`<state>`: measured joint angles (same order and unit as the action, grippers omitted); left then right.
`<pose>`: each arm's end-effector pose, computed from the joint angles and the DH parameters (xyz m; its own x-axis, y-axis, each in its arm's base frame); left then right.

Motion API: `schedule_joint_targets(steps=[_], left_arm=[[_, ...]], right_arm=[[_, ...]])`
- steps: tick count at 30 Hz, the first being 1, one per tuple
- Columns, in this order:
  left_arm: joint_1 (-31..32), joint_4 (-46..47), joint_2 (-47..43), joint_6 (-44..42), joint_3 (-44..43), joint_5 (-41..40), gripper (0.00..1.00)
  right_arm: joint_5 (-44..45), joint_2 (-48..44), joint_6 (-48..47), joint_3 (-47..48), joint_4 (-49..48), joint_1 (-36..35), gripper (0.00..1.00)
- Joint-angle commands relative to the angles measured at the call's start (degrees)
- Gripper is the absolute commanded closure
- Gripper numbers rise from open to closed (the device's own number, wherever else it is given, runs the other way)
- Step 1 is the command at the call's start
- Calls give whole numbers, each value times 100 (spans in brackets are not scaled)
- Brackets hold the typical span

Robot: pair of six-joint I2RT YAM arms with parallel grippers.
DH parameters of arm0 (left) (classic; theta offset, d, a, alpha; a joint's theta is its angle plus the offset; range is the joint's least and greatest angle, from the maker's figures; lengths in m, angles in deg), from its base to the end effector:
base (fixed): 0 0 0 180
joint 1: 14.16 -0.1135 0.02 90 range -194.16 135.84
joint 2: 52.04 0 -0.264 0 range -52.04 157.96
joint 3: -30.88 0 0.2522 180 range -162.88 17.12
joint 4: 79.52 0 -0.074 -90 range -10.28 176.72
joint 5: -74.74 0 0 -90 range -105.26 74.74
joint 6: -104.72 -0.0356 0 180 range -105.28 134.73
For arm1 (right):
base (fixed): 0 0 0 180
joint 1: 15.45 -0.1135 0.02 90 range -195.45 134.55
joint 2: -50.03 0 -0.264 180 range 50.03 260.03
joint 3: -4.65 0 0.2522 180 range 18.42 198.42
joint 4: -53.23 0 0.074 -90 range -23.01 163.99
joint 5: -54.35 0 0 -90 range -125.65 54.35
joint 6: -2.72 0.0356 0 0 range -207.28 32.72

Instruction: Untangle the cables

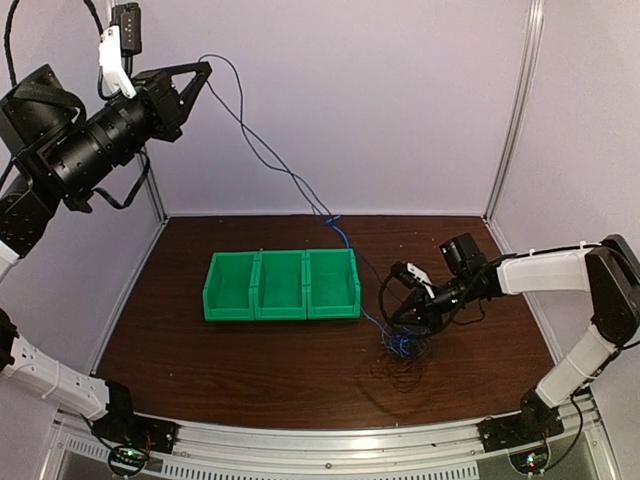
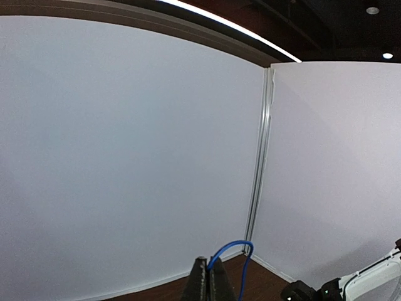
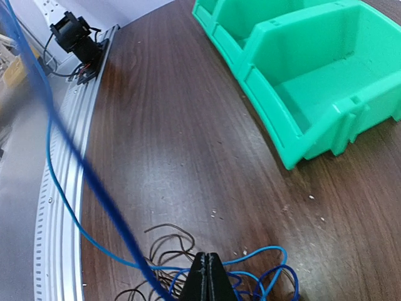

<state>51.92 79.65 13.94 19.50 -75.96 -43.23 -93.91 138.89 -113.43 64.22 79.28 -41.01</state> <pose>0.0973 -0.1782 0.5557 0.0860 -0.3754 -0.9229 0.6381 0.7322 -0.2384 0.2462 0.1513 0.1778 -0.3738 -0.4358 -0.8188 -0.9224 0.0823 0.3773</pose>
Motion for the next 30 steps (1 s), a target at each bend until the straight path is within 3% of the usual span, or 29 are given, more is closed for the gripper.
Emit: schedule_joint_targets(steps=[1,5,8,16,17,18,20,23,27,30], left_arm=[[-17,-193,-261,-317,-320,-448,100],[-21,-399,-482,-402,-479,-628,100],[-17,-422,-662,-421,-336,-792,100],[-21,-403,-849,-341,116,-883,100],[-24,-475,-835,-265,145,-851,100],[-18,-593,-795,-172,168,-781,100],[-19,-877,-674,58,230,-559,100],[-18,-1106,-493,400,544,-123,100],[-18,-961,-403,906,1217,319,100],[-19,-824,-384,1096,1519,482,100]], right_arm=[[523,90,-256,253,642,389,100],[1285,81,-1159,386,1767,689,100],[1672,-104,-1434,263,1938,1097,100],[2141,-379,-847,181,1627,2119,100],[2162,-431,-826,169,1597,2172,99],[2118,-475,-900,171,1655,2179,92],[1599,-805,-1141,173,1963,2178,75],[829,-1336,-1477,287,2459,2071,58],[931,-1936,-1480,481,2610,1498,59],[1409,-2252,-1522,497,2598,575,62]])
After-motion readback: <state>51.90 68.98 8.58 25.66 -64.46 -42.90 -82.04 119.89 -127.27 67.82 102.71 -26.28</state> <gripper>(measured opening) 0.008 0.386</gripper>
